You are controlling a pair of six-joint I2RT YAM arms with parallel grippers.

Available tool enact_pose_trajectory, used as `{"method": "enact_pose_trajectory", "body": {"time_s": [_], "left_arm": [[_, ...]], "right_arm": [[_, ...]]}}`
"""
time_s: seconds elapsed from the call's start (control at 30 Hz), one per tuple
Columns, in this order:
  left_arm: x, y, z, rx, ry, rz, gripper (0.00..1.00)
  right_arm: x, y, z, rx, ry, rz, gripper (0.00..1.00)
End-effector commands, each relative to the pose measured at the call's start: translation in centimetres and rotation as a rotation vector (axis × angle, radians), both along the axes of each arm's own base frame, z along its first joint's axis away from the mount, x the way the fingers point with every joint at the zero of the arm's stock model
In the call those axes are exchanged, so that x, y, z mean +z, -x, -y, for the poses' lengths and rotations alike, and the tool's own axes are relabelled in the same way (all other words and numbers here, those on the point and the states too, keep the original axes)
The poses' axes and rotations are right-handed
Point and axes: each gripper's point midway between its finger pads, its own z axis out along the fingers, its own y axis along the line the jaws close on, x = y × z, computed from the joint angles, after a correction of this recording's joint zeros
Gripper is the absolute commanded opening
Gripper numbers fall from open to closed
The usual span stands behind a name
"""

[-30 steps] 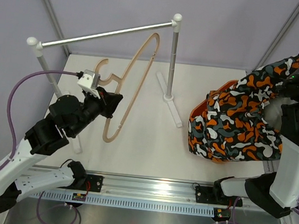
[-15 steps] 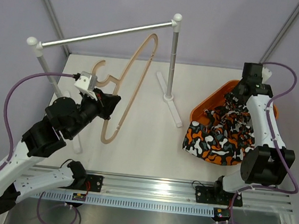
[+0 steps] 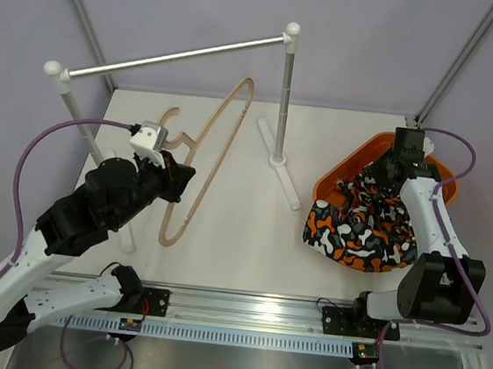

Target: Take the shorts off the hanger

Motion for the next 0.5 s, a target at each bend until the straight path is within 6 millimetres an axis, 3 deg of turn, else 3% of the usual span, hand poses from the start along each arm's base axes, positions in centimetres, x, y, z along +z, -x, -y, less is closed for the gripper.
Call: {"method": "enact_pose_trajectory", "body": {"time_s": [0.0,0.07,0.23,0.4,0.43,0.47], "left_arm": [[1.3,0.0,-0.8,0.044,-0.007,-0.023,0.0],[0.8,0.0,-0.9,0.044,-0.044,-0.043,0.0],[2.3,-0.5,-0.2,0.021,-0.082,-0.039,0.0],[4.3,-1.6,0.2,0.043,-0.121,-0.034,0.0],[5.6,-1.8,0.2,0.051,-0.108,-0.019,0.0],[5.2,-2.6,1.0,0.057,-0.136,-0.036,0.0]], "right_arm": [[3.6,-0.6,-0.4,0.004,-0.029,0.137,0.31],[4.4,-0.3,-0.5,0.012,-0.031,0.159,0.38],[6.3,0.3,-1.0,0.04,-0.037,0.207,0.6],[9.0,1.2,-1.1,0.061,-0.021,0.265,0.63],[9.2,1.5,-1.2,0.067,-0.022,0.267,0.63],[10.0,1.7,-1.3,0.072,-0.019,0.285,0.64]]}}
